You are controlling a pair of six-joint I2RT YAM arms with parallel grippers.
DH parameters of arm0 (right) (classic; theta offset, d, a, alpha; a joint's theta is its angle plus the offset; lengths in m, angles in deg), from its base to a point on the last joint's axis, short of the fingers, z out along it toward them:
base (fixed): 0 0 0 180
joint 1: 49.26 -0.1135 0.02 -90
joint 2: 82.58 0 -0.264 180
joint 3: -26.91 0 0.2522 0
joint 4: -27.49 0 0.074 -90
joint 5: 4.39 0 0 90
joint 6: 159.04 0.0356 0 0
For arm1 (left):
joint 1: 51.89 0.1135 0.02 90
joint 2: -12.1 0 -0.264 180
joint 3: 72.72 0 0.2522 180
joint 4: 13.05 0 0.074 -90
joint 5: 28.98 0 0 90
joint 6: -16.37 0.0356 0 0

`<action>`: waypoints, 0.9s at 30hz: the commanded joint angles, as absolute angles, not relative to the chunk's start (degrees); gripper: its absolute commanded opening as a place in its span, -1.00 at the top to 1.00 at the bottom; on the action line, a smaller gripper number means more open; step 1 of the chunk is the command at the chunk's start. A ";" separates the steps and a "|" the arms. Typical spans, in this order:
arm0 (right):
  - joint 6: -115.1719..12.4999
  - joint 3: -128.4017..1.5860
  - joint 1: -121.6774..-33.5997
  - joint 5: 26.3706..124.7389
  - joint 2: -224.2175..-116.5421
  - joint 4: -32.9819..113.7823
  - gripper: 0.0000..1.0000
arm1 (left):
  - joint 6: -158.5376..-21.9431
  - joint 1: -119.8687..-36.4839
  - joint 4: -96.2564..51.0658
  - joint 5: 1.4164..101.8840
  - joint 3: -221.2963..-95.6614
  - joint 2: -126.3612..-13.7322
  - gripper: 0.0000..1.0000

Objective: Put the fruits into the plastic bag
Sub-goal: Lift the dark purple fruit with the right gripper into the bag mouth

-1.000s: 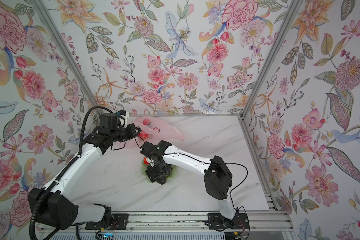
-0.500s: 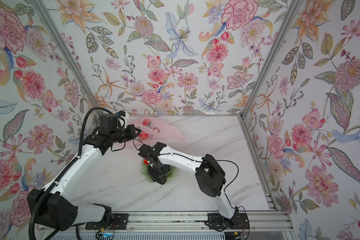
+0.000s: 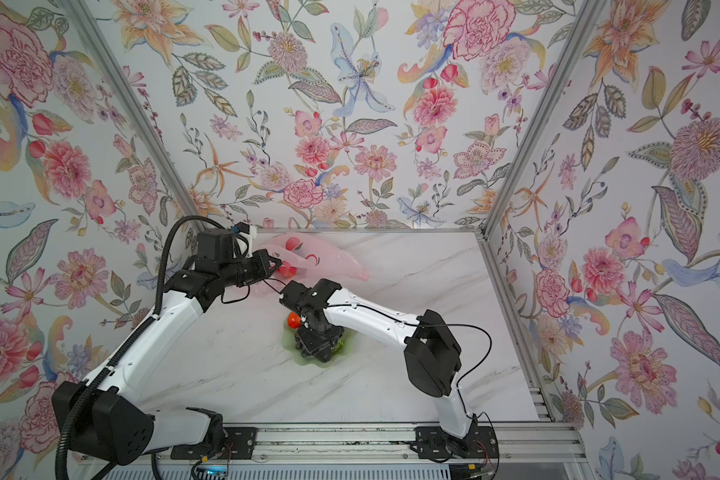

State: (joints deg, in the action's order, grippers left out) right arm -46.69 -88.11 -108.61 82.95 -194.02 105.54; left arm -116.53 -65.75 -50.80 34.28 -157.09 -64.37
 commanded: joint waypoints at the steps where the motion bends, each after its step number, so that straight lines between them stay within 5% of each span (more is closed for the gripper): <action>1: -44.17 -85.58 -105.24 78.93 -186.74 102.71 0.17 | -117.05 -65.34 -49.84 33.46 -156.49 -62.79 1.00; 11: -30.98 -78.63 -92.62 58.14 -179.44 83.76 0.17 | -117.05 -65.25 -49.25 32.11 -155.57 -61.43 1.00; 27: -10.84 -100.89 -88.01 46.98 -204.14 64.61 0.20 | -117.85 -65.88 -47.63 30.17 -154.37 -60.66 1.00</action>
State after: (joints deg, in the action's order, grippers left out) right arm -14.19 -96.24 -88.15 49.49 -201.16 67.56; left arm -117.21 -65.75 -48.77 31.35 -154.57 -61.40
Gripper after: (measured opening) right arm 0.473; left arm 0.043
